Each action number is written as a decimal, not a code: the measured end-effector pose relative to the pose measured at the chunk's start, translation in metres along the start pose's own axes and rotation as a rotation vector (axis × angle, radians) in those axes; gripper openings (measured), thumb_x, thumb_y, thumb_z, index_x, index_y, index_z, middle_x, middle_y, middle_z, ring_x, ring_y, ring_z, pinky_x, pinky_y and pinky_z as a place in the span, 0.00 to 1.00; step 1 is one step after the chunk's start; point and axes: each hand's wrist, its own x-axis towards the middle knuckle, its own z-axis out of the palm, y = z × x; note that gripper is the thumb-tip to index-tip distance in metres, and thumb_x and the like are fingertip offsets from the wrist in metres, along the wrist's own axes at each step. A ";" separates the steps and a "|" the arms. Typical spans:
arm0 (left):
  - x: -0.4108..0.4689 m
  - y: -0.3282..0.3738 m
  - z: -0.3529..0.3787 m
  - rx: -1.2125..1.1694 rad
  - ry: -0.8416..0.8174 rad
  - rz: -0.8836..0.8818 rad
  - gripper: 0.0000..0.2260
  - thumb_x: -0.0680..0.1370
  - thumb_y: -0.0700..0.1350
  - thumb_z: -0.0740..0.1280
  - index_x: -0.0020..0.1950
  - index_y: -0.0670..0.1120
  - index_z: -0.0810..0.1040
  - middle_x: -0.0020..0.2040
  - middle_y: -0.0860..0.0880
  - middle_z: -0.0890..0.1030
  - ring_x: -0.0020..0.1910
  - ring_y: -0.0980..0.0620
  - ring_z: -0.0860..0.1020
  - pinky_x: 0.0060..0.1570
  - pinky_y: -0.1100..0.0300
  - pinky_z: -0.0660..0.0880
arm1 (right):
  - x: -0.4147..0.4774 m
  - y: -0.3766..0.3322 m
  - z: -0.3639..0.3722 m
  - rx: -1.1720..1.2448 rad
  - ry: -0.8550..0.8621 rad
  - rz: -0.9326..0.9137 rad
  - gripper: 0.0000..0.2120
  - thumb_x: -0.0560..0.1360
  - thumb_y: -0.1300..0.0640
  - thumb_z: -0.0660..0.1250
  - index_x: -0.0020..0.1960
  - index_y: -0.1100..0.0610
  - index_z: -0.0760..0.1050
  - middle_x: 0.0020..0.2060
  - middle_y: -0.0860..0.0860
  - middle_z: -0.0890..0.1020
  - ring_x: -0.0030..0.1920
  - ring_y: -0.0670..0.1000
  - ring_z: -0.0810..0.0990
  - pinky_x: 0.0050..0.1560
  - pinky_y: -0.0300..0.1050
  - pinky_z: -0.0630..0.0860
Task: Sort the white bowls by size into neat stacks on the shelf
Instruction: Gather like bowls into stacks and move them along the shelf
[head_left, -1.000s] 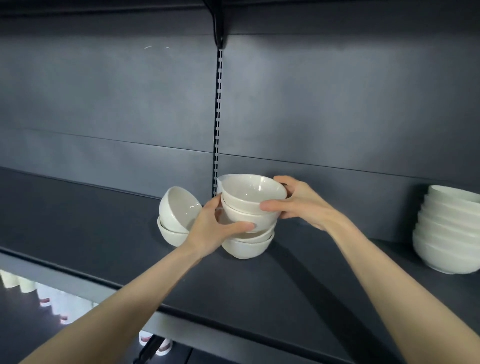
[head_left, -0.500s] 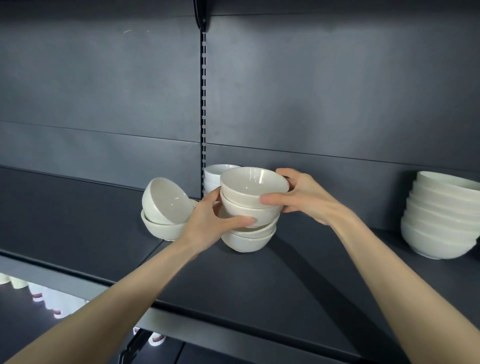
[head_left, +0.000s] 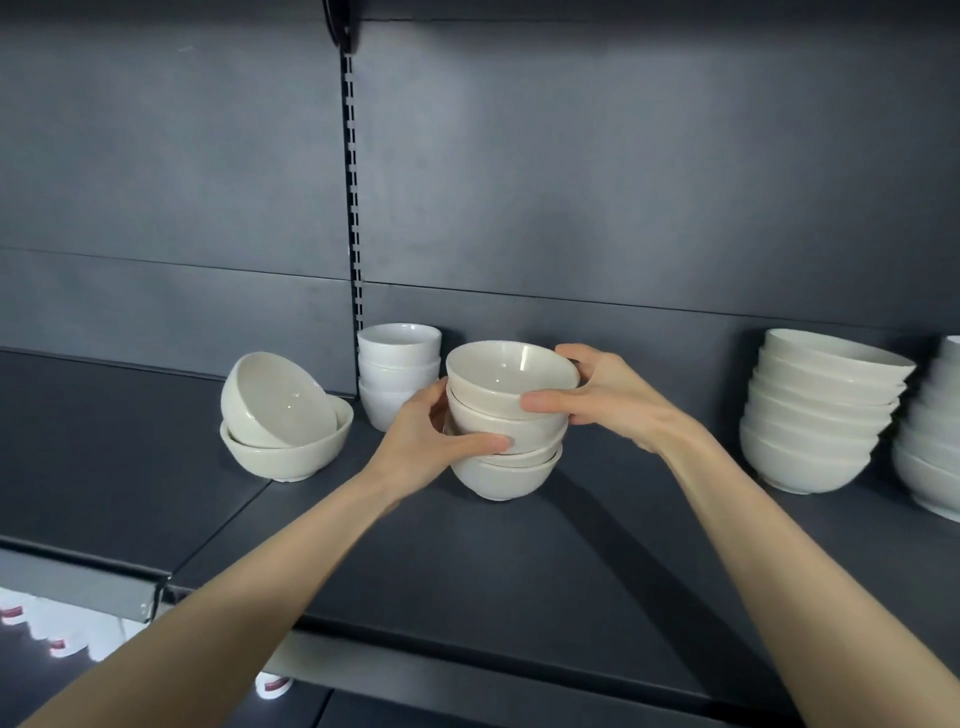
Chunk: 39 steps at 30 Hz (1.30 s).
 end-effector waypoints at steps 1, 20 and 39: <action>0.000 -0.001 0.000 0.009 -0.007 0.007 0.22 0.67 0.36 0.78 0.52 0.55 0.76 0.45 0.63 0.83 0.45 0.69 0.80 0.43 0.74 0.74 | 0.001 0.003 0.001 0.002 0.000 0.010 0.26 0.63 0.49 0.80 0.53 0.60 0.75 0.44 0.51 0.79 0.46 0.49 0.79 0.55 0.56 0.78; -0.004 -0.021 0.004 -0.015 0.008 -0.037 0.34 0.63 0.37 0.80 0.64 0.53 0.71 0.55 0.60 0.80 0.52 0.69 0.78 0.45 0.74 0.74 | -0.006 0.023 0.019 0.159 0.097 0.025 0.37 0.64 0.61 0.80 0.67 0.49 0.68 0.54 0.38 0.76 0.54 0.39 0.76 0.44 0.25 0.73; 0.002 -0.022 0.001 -0.062 -0.022 -0.033 0.21 0.71 0.46 0.74 0.59 0.59 0.70 0.58 0.62 0.76 0.55 0.70 0.75 0.49 0.76 0.72 | -0.005 0.027 0.020 0.206 0.124 -0.020 0.17 0.69 0.57 0.76 0.54 0.57 0.74 0.58 0.58 0.78 0.52 0.49 0.80 0.53 0.38 0.76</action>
